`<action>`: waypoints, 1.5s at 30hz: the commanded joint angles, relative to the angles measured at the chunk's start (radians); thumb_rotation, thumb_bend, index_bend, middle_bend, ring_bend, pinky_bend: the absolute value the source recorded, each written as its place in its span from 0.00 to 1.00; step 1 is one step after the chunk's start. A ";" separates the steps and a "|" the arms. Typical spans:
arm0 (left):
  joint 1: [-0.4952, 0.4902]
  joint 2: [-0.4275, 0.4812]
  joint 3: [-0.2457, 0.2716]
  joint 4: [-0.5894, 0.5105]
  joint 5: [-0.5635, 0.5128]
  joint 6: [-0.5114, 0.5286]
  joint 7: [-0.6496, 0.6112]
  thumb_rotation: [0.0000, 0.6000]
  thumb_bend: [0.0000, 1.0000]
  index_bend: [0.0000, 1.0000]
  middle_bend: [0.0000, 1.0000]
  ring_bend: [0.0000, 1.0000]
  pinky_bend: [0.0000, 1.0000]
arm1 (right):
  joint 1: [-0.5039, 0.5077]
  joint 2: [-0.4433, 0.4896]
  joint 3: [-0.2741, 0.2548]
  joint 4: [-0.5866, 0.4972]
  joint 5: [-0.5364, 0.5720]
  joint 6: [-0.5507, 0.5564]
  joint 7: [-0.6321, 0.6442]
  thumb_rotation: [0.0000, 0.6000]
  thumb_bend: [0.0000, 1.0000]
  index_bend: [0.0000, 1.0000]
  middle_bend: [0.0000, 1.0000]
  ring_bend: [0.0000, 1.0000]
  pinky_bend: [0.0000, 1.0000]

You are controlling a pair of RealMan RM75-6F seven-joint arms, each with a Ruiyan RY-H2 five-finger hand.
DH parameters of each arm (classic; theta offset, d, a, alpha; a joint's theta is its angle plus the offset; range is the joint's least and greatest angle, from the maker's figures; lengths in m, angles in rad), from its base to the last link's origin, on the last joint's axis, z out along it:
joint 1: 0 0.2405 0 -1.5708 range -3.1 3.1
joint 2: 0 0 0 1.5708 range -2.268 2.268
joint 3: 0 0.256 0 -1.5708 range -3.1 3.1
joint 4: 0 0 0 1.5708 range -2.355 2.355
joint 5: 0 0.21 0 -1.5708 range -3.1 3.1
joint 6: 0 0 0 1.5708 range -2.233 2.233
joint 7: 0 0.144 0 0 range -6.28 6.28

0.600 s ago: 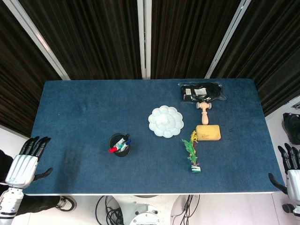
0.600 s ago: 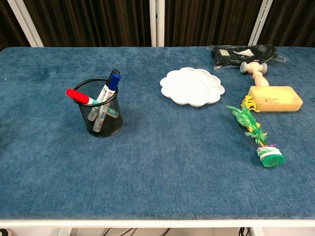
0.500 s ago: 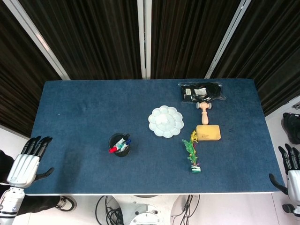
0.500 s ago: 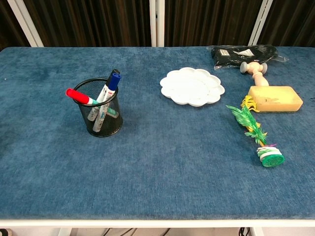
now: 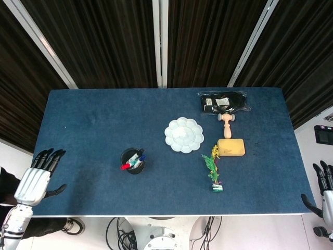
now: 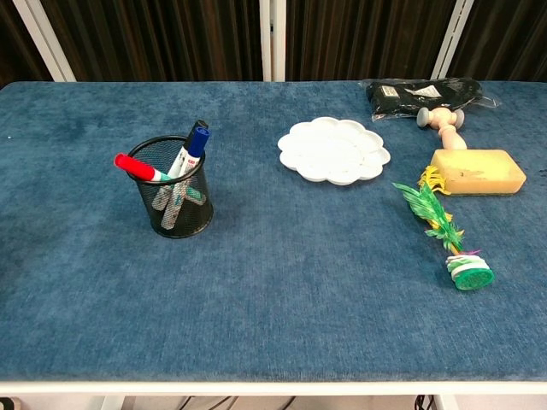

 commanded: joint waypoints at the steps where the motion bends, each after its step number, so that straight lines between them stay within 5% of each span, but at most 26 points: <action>1: -0.057 0.038 -0.028 -0.069 0.024 -0.056 0.026 1.00 0.16 0.05 0.06 0.00 0.08 | 0.008 0.006 0.004 -0.017 -0.002 -0.007 -0.023 1.00 0.19 0.00 0.00 0.00 0.00; 5: -0.159 0.096 -0.090 -0.193 0.010 -0.169 0.042 1.00 0.16 0.06 0.07 0.00 0.08 | 0.015 0.016 0.005 -0.048 -0.018 -0.002 -0.047 1.00 0.19 0.00 0.00 0.00 0.00; 11: -0.346 0.164 -0.224 -0.313 -0.174 -0.417 -0.014 1.00 0.16 0.09 0.08 0.00 0.09 | 0.018 0.033 -0.001 -0.081 -0.034 -0.002 -0.073 1.00 0.19 0.00 0.00 0.00 0.00; 19: -0.531 0.111 -0.301 -0.343 -0.405 -0.633 0.058 1.00 0.17 0.11 0.09 0.00 0.09 | 0.022 0.045 0.003 -0.088 -0.022 -0.015 -0.067 1.00 0.18 0.00 0.00 0.00 0.00; 33: -0.716 -0.056 -0.282 -0.209 -0.652 -0.709 0.226 1.00 0.19 0.19 0.12 0.00 0.10 | 0.019 0.051 0.000 -0.082 -0.009 -0.027 -0.060 1.00 0.18 0.00 0.00 0.00 0.00; 45: -0.746 -0.118 -0.234 -0.113 -0.715 -0.730 0.219 1.00 0.21 0.28 0.14 0.00 0.10 | 0.015 0.051 0.002 -0.071 -0.002 -0.023 -0.047 1.00 0.18 0.00 0.00 0.00 0.00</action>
